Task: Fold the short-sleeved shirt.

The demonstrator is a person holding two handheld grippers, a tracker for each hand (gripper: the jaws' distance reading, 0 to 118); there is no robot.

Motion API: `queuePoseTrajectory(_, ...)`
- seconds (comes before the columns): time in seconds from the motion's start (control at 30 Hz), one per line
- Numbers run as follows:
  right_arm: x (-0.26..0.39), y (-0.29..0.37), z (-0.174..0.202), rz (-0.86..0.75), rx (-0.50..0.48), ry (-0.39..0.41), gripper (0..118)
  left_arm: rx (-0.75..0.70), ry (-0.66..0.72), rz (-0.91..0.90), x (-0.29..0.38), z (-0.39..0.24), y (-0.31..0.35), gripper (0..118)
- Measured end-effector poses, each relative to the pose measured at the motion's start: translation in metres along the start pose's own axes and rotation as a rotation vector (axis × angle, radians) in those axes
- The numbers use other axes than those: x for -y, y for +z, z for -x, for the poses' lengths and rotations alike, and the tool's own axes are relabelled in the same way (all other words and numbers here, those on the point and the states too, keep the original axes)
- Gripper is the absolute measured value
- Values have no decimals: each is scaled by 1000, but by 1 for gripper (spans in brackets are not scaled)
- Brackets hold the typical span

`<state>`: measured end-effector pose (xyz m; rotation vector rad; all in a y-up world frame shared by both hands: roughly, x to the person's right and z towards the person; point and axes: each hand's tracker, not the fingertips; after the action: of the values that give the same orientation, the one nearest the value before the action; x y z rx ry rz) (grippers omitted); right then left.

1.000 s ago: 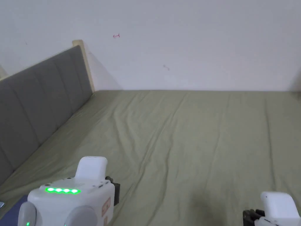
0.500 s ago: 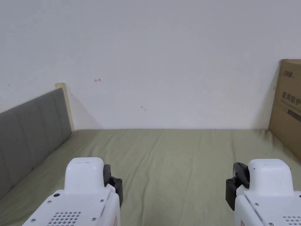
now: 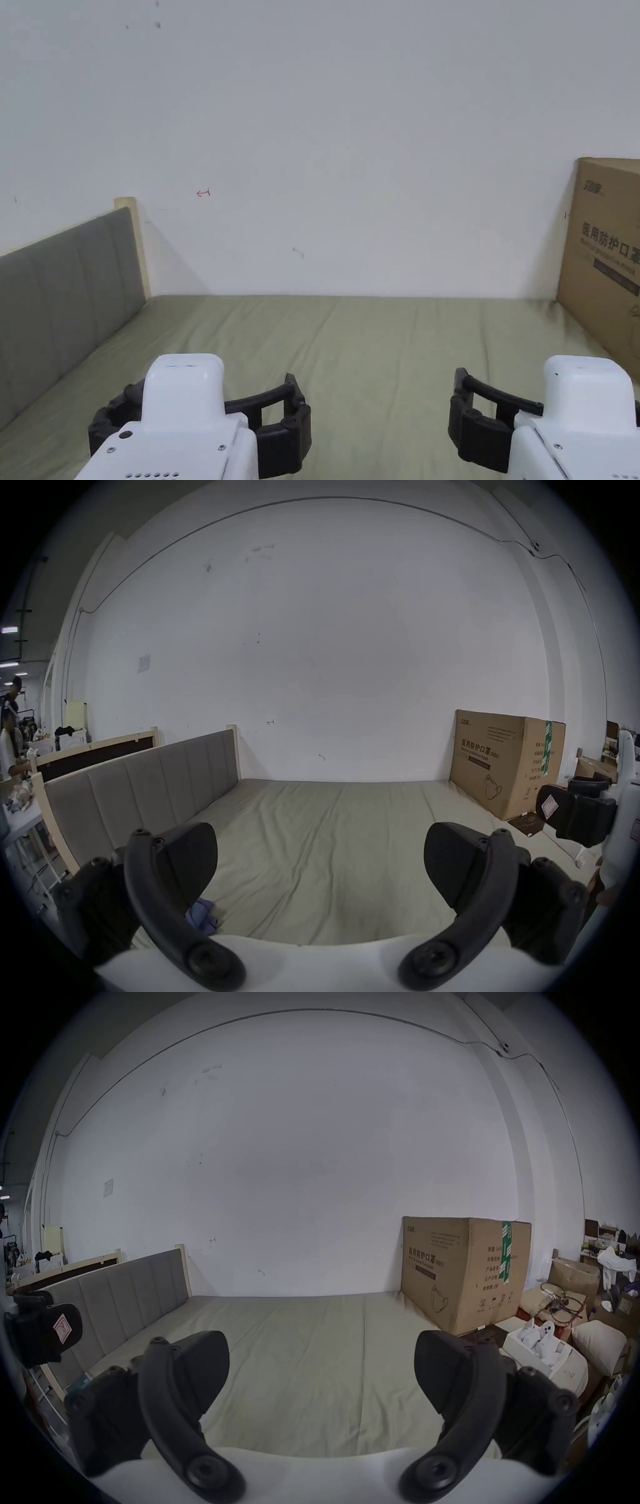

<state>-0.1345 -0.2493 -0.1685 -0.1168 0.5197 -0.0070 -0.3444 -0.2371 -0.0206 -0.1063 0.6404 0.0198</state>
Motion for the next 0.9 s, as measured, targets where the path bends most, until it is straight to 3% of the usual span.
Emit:
queuePoseTrajectory(0.17, -2, 0, 2, -32, 34, 25, 117, -7, 5, 5, -2, 0, -1, 118)
queuePoseTrajectory(0.37, -3, -3, 1, -29, 23, 30, 117, -29, -49, 34, -4, -6, -5, 118)
queuePoseTrajectory(0.67, 0, -5, -6, -16, 23, 25, 117, -27, -11, 62, -13, -3, 0, 118)
queuePoseTrajectory(0.9, 2, -6, -13, 3, 12, -25, 117, 24, 38, 7, -15, -1, 8, 118)
